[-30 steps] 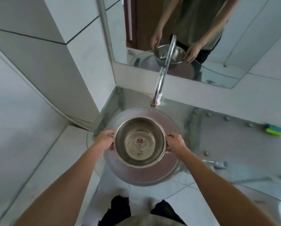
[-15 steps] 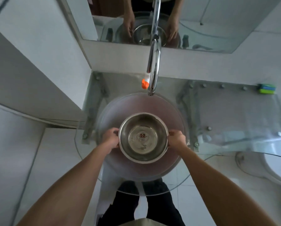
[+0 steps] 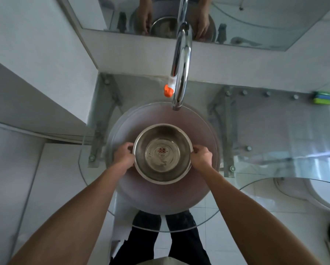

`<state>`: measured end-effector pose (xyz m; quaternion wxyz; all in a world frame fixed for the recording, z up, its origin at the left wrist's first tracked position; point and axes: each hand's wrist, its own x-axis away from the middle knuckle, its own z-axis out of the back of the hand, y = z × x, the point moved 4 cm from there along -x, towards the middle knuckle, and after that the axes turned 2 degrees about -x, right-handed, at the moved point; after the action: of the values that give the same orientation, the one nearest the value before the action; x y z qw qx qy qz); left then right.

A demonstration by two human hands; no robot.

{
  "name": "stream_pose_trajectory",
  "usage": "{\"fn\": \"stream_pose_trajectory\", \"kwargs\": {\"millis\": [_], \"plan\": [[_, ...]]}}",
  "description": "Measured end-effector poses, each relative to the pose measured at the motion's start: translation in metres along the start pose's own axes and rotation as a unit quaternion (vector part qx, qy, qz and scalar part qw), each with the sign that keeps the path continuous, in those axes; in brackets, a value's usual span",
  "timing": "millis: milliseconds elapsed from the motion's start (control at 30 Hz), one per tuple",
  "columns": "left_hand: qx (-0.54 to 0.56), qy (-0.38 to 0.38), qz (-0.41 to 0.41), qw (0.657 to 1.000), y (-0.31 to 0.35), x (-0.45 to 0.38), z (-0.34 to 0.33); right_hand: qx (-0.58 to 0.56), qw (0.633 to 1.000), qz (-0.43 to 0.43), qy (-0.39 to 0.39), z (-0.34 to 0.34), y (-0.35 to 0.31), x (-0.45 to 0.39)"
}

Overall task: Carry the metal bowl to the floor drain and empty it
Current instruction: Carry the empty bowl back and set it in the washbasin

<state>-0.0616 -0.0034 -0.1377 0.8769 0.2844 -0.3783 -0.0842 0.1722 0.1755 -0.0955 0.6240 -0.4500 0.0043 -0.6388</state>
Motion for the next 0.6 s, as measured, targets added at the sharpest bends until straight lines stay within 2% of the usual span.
{"fn": "stream_pose_trajectory", "kwargs": {"millis": [333, 600], "plan": [[-0.026, 0.004, -0.019, 0.999, -0.0081, -0.0054, -0.0057, 0.023, 0.996, 0.08, 0.022, 0.0016, -0.0047, -0.0035], [-0.051, -0.019, -0.023, 0.998, -0.0011, -0.0009, -0.0035, 0.022, 0.998, 0.059, -0.004, -0.0001, 0.0003, -0.0061]]}}
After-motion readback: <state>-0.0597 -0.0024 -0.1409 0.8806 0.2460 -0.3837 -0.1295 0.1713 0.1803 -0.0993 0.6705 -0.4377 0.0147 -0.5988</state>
